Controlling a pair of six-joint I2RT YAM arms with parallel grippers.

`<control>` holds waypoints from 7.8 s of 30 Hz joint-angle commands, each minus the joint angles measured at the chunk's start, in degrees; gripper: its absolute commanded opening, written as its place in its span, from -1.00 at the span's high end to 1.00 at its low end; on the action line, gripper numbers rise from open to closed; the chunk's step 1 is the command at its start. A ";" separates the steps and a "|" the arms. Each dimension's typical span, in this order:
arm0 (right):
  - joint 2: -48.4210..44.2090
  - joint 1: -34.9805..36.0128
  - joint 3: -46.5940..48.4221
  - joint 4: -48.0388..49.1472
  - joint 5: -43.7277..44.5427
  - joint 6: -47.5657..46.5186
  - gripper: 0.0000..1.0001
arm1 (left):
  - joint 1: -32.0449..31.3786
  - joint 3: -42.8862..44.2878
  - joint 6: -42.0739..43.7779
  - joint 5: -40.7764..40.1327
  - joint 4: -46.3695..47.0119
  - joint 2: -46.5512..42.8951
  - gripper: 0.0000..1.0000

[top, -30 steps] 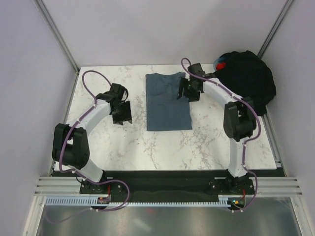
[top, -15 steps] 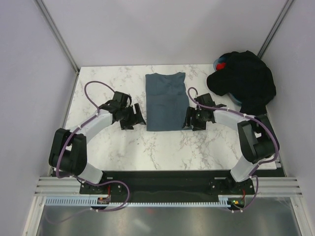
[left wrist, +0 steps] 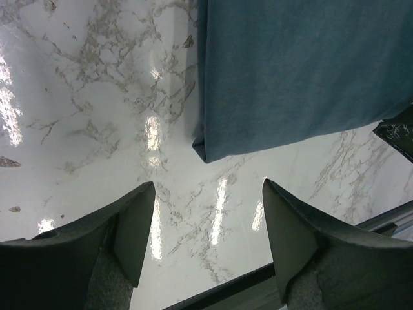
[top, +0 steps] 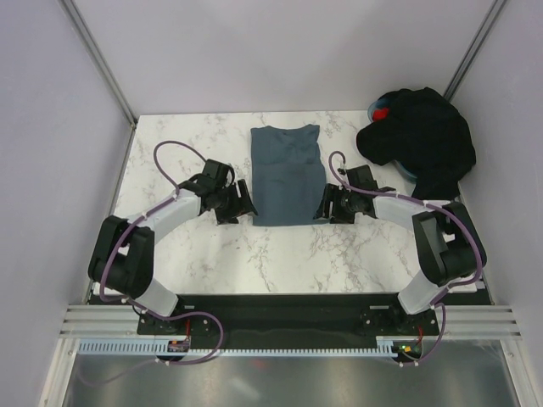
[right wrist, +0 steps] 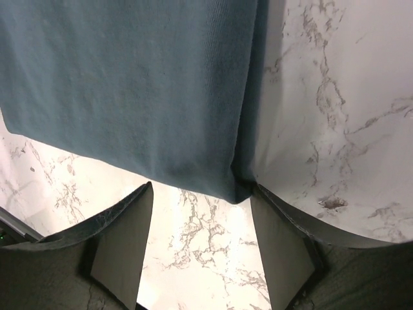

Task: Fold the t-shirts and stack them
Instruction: Fold the tshirt, then neatly place the folded tshirt to the corner

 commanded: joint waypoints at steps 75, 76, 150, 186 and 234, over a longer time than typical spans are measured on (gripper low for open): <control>-22.64 0.74 21.45 -41.18 7.61 0.54 1.00 | -8.00 17.42 -2.07 -9.06 -24.84 -15.37 0.92; -20.10 0.31 22.52 -41.09 7.53 -0.25 1.00 | -7.04 18.40 -1.29 -8.97 -24.84 -13.97 0.93; 0.94 -4.80 3.35 -9.34 -4.71 2.91 -0.39 | -7.03 7.59 -5.24 2.37 -1.01 13.66 0.00; -39.85 -3.21 4.43 -33.97 6.83 -0.87 -0.92 | -7.13 42.76 4.78 -13.10 -21.14 38.52 -0.05; -20.69 -3.21 0.47 -16.40 -7.67 -2.72 -0.95 | 27.25 72.99 48.92 -48.69 11.46 51.19 -0.18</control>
